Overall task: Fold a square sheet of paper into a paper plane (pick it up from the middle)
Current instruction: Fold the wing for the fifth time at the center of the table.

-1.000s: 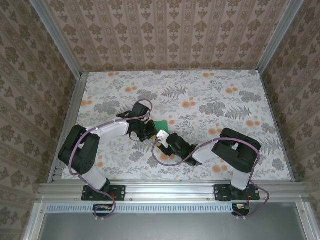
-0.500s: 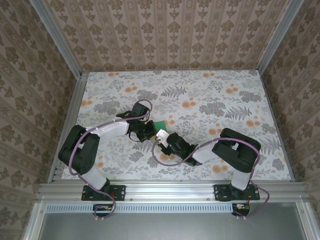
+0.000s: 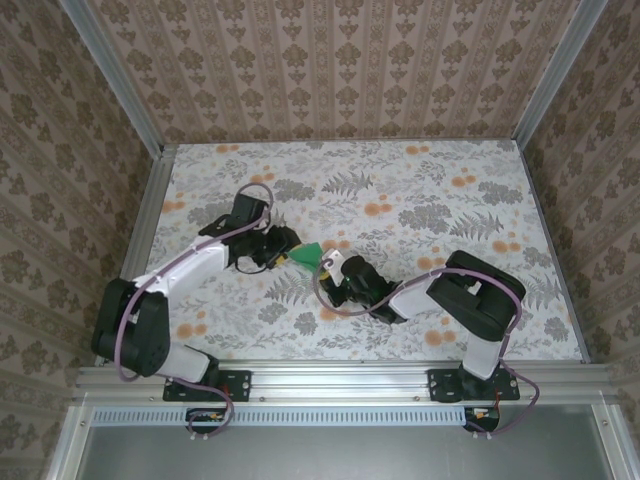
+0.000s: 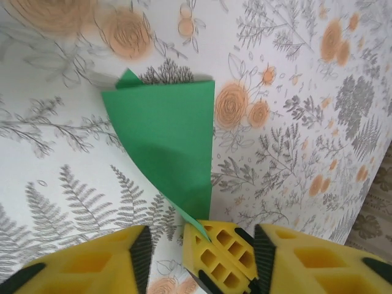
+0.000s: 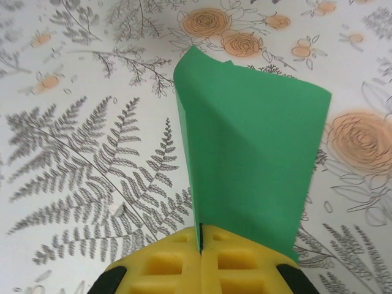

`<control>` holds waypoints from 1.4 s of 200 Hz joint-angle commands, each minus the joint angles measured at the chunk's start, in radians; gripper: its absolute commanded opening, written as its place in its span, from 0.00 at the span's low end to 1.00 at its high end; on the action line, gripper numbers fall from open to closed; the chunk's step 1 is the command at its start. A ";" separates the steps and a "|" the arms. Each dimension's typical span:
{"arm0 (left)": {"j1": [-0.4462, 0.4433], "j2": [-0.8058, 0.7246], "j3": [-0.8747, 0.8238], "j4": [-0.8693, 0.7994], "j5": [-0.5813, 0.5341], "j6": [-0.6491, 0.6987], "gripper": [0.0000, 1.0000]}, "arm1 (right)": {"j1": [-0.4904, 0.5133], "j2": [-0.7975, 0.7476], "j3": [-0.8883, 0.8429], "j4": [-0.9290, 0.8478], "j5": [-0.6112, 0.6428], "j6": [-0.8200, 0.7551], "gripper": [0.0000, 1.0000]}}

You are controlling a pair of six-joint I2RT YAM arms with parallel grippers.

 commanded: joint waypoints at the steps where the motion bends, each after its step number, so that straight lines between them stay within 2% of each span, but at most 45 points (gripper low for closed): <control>1: 0.029 -0.048 -0.043 -0.010 -0.035 0.050 0.56 | -0.028 -0.027 0.030 -0.006 -0.144 0.150 0.05; 32: 0.033 -0.094 -0.099 0.062 -0.031 0.082 0.61 | -0.077 -0.014 0.038 0.025 -0.227 0.280 0.05; 73: 0.008 -0.085 -0.119 0.115 -0.001 0.145 0.60 | -0.138 0.014 0.036 0.079 -0.320 0.406 0.05; 101: -0.007 -0.053 -0.124 0.168 0.015 0.161 0.57 | -0.167 0.043 0.022 0.122 -0.361 0.477 0.05; 107: -0.041 -0.043 -0.124 0.181 0.022 0.165 0.56 | -0.173 0.049 0.020 0.133 -0.370 0.491 0.05; 160: -0.103 0.073 -0.090 0.264 0.058 0.183 0.45 | -0.198 0.094 0.014 0.166 -0.432 0.571 0.06; 207: -0.122 0.152 -0.062 0.319 0.071 0.200 0.37 | -0.225 0.130 0.002 0.210 -0.470 0.659 0.07; 280: -0.131 0.225 -0.042 0.390 0.110 0.223 0.33 | -0.255 0.165 -0.003 0.234 -0.506 0.744 0.07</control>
